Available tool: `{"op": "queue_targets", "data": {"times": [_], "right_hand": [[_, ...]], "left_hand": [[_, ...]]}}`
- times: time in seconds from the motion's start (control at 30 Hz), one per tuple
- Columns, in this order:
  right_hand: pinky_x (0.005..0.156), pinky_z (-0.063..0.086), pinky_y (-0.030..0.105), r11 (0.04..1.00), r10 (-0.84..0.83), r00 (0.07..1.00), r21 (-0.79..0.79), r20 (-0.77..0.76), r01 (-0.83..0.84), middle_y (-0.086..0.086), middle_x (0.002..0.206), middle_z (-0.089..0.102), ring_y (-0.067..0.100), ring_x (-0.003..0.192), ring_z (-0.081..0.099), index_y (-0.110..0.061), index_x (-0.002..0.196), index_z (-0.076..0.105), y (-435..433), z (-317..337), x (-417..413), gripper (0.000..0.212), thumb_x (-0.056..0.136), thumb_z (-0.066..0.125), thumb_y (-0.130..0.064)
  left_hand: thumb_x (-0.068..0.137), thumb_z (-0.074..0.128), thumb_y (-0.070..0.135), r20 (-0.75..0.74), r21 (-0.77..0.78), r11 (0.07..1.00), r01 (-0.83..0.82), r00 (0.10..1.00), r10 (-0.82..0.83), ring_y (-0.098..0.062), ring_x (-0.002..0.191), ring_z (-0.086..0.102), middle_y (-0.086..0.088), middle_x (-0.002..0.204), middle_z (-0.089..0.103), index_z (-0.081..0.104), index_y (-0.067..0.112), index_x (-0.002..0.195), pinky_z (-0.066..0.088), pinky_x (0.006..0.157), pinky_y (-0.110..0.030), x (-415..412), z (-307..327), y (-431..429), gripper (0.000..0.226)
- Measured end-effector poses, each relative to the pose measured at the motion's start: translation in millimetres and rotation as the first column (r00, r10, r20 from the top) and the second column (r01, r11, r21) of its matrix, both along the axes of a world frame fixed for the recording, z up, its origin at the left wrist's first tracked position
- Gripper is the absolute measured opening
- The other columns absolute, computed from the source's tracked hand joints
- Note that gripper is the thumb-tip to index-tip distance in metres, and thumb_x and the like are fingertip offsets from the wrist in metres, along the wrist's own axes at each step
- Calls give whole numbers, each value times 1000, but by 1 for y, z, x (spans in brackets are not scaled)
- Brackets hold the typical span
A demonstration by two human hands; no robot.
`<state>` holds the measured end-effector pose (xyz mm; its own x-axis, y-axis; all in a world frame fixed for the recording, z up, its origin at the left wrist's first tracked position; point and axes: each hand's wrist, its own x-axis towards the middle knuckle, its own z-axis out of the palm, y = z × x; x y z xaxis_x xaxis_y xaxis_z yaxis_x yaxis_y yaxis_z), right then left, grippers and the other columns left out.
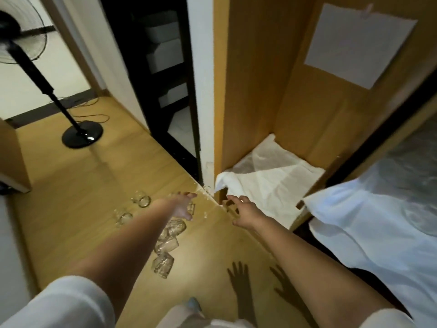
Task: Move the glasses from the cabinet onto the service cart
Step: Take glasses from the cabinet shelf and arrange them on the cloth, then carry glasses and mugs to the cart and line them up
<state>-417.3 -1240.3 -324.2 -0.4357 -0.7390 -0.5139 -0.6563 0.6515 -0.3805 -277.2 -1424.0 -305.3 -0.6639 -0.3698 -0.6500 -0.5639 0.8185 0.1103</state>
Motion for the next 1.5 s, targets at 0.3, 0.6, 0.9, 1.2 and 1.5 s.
{"op": "queue_targets", "data": {"times": [0.3,0.6,0.9,1.2,1.5], "right_hand": [[112,30,38,980,198,978,-20,63,-197,5,157,16,30,140,27,-31,152,13,-157,-23,83,81,88,63,-27],[113,30,41,903,410,909,107,76,-416,5,157,19,30,141,27,-35,150,15,-250,-51,87,84,85,67,-25],[113,32,42,636,762,635,38,124,-771,7,155,25,29,138,32,-31,150,19,-366,-57,115,81,85,67,-19],[100,47,44,487,865,492,71,101,-870,4,150,34,27,128,46,-38,143,33,-432,-91,72,71,84,65,-12],[107,33,30,386,908,395,89,139,-918,5,150,37,26,133,41,-28,145,34,-433,-176,69,64,88,61,-15]], "left_hand": [[83,71,34,59,21,964,-266,963,264,-29,135,39,-11,150,36,13,19,152,34,109,-36,134,-21,-113,91],[85,68,34,20,126,862,-490,870,492,-25,137,35,-5,153,32,20,20,150,31,110,-32,172,-45,-136,82],[87,67,30,57,130,554,-823,564,824,-24,138,33,-5,155,28,21,19,150,30,108,-29,198,-47,-160,79],[87,67,27,16,209,321,-924,331,943,-25,135,37,-7,152,34,28,18,148,31,108,-30,173,-91,-162,73],[87,67,22,20,232,268,-935,280,960,-26,128,44,-10,145,43,33,15,145,37,103,-30,160,-182,-153,67]]}}
